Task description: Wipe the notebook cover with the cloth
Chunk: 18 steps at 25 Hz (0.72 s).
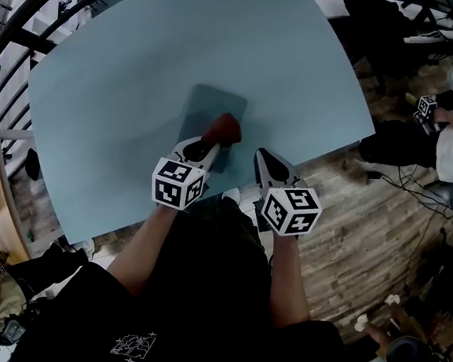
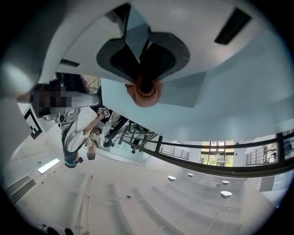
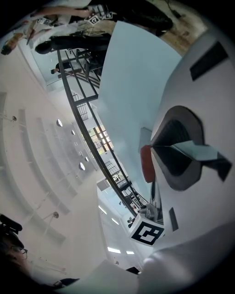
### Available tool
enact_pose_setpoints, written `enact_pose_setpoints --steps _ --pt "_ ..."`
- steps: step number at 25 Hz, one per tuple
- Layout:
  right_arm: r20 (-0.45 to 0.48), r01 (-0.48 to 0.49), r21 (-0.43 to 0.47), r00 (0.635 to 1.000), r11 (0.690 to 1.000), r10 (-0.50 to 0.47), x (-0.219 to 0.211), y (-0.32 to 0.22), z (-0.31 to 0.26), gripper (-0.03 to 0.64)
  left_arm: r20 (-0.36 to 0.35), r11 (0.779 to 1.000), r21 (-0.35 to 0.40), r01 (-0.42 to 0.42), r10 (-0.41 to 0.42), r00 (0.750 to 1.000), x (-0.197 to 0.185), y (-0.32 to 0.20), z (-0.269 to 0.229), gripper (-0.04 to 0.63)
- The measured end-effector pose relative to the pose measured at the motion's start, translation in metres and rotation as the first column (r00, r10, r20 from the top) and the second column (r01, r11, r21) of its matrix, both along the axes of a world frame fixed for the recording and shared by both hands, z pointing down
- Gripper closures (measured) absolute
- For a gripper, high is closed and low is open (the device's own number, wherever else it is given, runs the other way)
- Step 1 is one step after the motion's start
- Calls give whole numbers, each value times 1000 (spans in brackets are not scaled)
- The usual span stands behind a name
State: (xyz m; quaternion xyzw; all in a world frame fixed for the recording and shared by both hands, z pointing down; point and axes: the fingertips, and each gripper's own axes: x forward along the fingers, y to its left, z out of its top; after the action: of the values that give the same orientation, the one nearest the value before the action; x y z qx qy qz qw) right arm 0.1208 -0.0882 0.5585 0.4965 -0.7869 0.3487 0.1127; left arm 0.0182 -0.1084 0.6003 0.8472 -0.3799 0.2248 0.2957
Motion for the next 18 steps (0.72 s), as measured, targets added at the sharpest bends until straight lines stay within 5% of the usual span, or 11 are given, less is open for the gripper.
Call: enact_pose_setpoints --steps 8,18 --pt "-4 -1 -6 1000 1000 1 4 5 3 609 -10 999 -13 -37 37 999 11 8 9 525" --pt "0 54 -7 999 999 -54 -21 0 4 609 31 1000 -21 12 -11 999 -25 3 15 525"
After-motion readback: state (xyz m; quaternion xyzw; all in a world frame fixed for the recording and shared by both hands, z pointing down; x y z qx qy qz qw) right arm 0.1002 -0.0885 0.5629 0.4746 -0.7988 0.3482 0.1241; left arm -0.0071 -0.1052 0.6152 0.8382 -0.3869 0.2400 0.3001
